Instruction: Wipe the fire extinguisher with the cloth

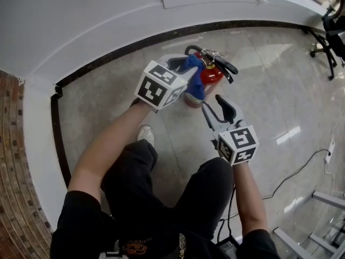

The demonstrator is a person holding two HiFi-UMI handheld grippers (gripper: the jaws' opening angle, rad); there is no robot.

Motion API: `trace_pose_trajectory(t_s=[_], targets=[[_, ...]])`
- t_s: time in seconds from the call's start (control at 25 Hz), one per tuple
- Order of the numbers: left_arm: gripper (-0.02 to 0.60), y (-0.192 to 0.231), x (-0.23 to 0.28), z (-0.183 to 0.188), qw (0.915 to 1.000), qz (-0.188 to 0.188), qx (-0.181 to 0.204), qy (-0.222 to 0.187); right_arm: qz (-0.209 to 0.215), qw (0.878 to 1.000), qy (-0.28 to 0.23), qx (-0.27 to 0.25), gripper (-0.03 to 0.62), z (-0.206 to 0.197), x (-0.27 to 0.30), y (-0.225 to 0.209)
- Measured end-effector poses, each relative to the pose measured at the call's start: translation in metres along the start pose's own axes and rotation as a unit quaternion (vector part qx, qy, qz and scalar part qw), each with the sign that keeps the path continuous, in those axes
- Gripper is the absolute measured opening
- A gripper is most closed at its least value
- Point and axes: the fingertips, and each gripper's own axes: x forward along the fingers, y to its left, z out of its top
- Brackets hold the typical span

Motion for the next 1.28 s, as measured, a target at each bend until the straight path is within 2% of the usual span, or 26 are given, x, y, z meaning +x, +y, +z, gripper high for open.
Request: trace_pose_trajectory(t_s=[0.12, 0.28, 0.48, 0.88, 1.0, 1.12, 1.28], targets=[[0.117, 0.016, 0.009, 0.002, 0.9997, 0.015, 0.016, 0.0, -0.009, 1.0, 0.001, 0.002, 0.186, -0.001, -0.006, -0.004], [0.117, 0.042, 0.021, 0.007, 0.9993, 0.034, 0.009, -0.015, -0.019, 1.0, 0.004, 0.004, 0.186, -0.002, -0.012, -0.009], [0.115, 0.048, 0.03, 0.01, 0.9988, 0.032, -0.005, -0.037, -0.027, 1.0, 0.006, 0.003, 0.186, -0.002, -0.017, -0.013], [0.11, 0.008, 0.005, -0.011, 0.9981, 0.038, -0.049, -0.009, -0.015, 1.0, -0.021, 0.013, 0.186, 0.01, -0.027, 0.0], [0.111, -0.012, 0.003, -0.014, 0.998, 0.039, -0.049, 0.004, -0.011, 0.999, -0.031, 0.014, 0.186, 0.016, -0.033, 0.002], [0.112, -0.027, 0.008, -0.011, 0.9971, 0.061, -0.044, 0.009, -0.011, 0.999, -0.037, 0.016, 0.185, 0.019, -0.04, 0.002], [0.112, -0.028, 0.011, -0.009, 0.9927, 0.101, -0.066, 0.007, -0.02, 0.999, -0.038, 0.018, 0.185, 0.018, -0.052, -0.003]])
